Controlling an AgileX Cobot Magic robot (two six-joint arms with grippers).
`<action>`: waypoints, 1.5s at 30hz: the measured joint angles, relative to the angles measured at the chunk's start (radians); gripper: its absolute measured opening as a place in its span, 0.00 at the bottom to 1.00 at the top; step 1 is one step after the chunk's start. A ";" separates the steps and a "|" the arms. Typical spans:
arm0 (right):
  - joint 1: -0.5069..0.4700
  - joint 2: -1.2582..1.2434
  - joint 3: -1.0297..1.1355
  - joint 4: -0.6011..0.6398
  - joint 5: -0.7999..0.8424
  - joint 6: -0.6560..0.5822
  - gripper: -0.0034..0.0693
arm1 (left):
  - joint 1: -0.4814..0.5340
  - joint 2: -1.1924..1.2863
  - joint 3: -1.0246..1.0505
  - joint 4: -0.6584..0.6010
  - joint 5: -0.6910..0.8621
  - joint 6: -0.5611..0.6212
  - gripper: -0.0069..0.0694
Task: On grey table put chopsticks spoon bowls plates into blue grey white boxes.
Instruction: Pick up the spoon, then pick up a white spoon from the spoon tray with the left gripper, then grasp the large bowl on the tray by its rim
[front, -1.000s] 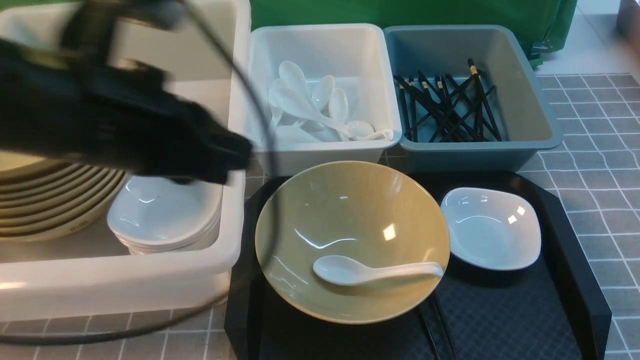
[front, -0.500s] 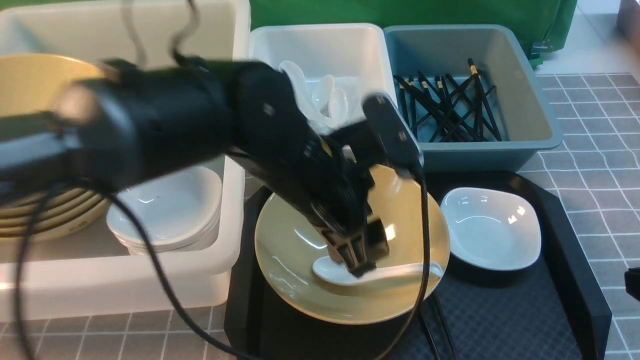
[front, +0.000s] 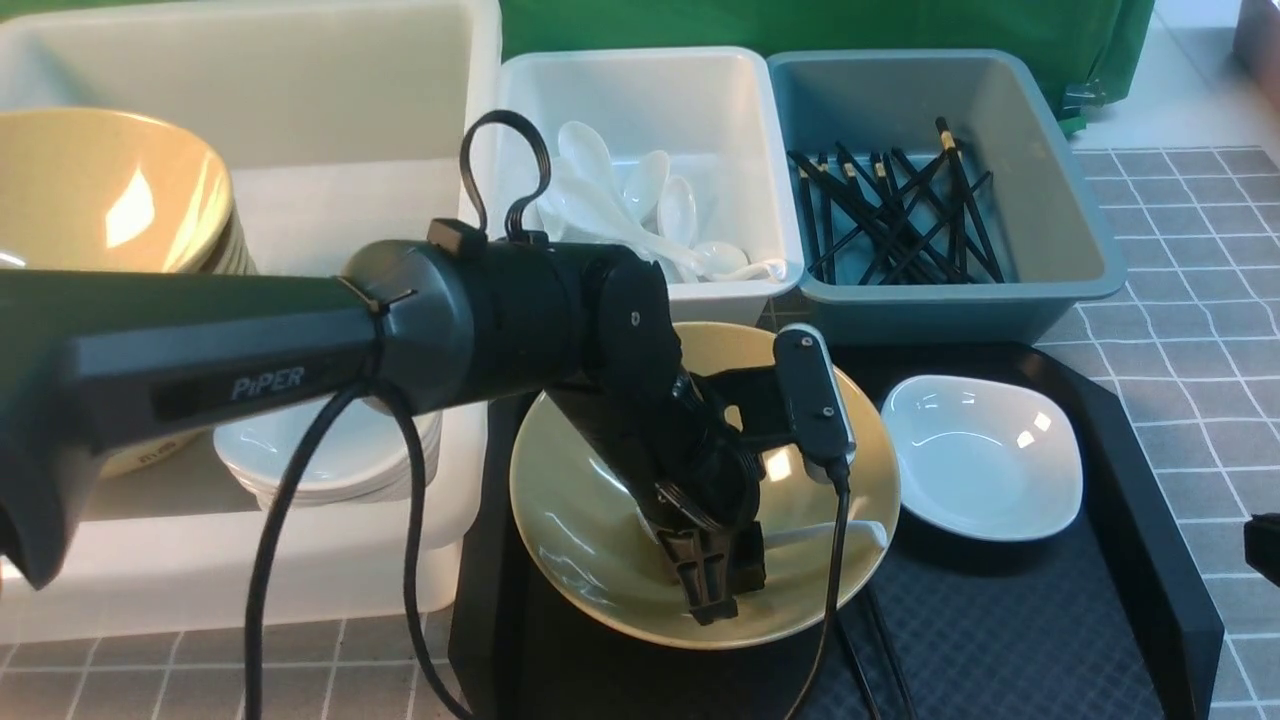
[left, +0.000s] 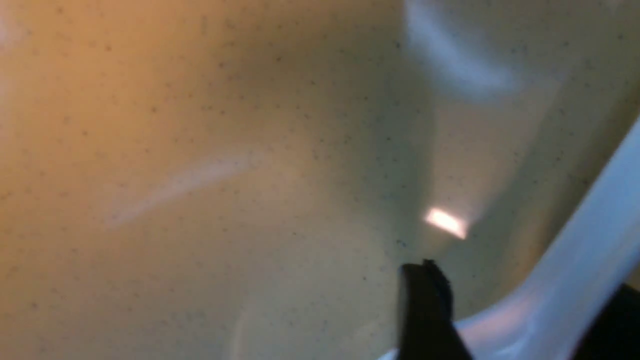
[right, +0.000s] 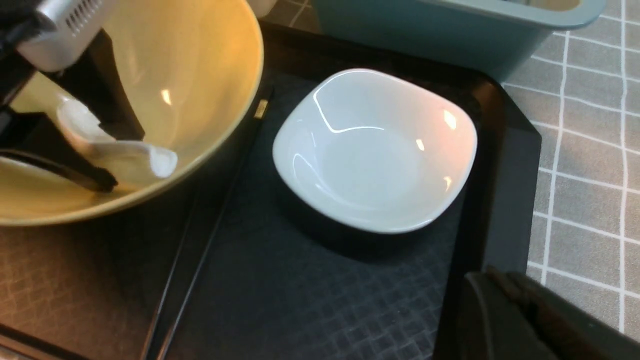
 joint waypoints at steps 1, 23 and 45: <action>0.000 0.000 0.000 0.000 0.000 0.000 0.10 | 0.000 0.000 0.000 0.000 -0.005 -0.001 0.36; 0.000 0.000 0.000 0.016 -0.019 0.000 0.10 | 0.202 -0.104 -0.192 -0.027 -0.649 -0.266 0.23; 0.000 0.000 0.000 0.022 -0.025 0.001 0.10 | 0.114 -0.206 -0.198 0.224 0.251 -0.750 0.60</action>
